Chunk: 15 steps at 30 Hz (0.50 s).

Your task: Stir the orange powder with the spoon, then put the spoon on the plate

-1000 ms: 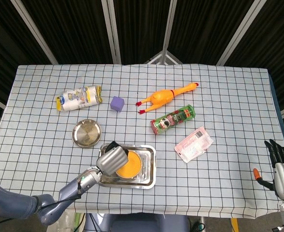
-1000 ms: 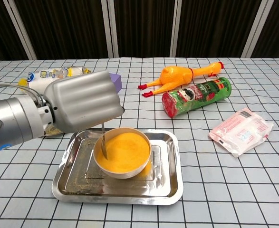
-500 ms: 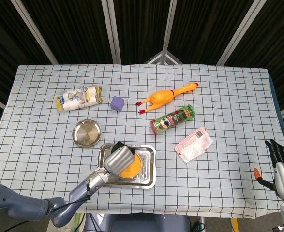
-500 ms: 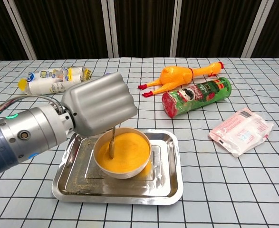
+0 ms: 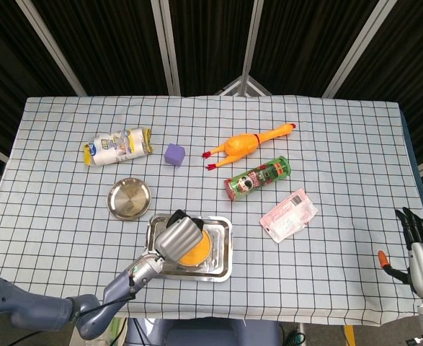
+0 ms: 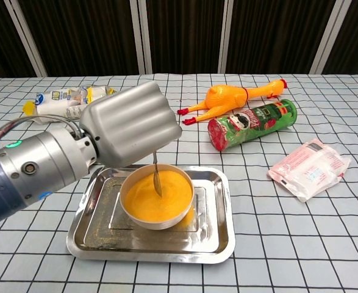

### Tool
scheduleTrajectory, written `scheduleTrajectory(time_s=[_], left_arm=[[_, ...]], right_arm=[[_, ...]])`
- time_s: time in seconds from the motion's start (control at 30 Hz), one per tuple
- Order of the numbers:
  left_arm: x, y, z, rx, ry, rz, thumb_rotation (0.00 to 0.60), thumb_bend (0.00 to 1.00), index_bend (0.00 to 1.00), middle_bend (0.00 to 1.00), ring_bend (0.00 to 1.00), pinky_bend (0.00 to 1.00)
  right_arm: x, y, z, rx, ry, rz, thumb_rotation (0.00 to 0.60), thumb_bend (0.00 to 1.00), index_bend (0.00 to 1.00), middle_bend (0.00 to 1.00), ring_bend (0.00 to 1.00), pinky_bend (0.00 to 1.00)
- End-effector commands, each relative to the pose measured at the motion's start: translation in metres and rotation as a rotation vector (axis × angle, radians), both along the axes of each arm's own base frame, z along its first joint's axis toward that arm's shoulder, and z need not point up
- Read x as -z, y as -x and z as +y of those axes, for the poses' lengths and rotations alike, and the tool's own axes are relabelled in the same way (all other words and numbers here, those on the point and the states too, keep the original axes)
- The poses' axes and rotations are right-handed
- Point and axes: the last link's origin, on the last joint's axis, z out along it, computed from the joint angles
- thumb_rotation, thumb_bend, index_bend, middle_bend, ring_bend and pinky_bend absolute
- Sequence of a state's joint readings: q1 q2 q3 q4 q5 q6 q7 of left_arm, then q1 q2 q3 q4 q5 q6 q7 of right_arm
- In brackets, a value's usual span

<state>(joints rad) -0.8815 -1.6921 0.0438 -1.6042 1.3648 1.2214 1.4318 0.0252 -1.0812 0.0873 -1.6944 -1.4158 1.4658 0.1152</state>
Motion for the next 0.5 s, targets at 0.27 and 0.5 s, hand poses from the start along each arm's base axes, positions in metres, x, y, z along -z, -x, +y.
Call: scheduleTrajectory(time_s=[0.27, 0.5], left_arm=[[-0.019, 0.019, -0.004, 0.0, 0.021, 0.036, 0.6, 0.66, 0.84, 1.0, 1.0, 0.97], [-0.005, 0.019, -0.005, -0.007, 0.041, 0.052, 0.6, 0.65, 0.84, 1.0, 1.0, 0.97]], right_arm=[[0.0, -0.001, 0.001, 0.001, -0.001, -0.001, 0.6, 0.41, 0.0, 0.0, 0.0, 0.0], [0.0, 0.0, 0.0, 0.003, -0.001, -0.005, 0.6, 0.41, 0.0, 0.0, 0.0, 0.0]])
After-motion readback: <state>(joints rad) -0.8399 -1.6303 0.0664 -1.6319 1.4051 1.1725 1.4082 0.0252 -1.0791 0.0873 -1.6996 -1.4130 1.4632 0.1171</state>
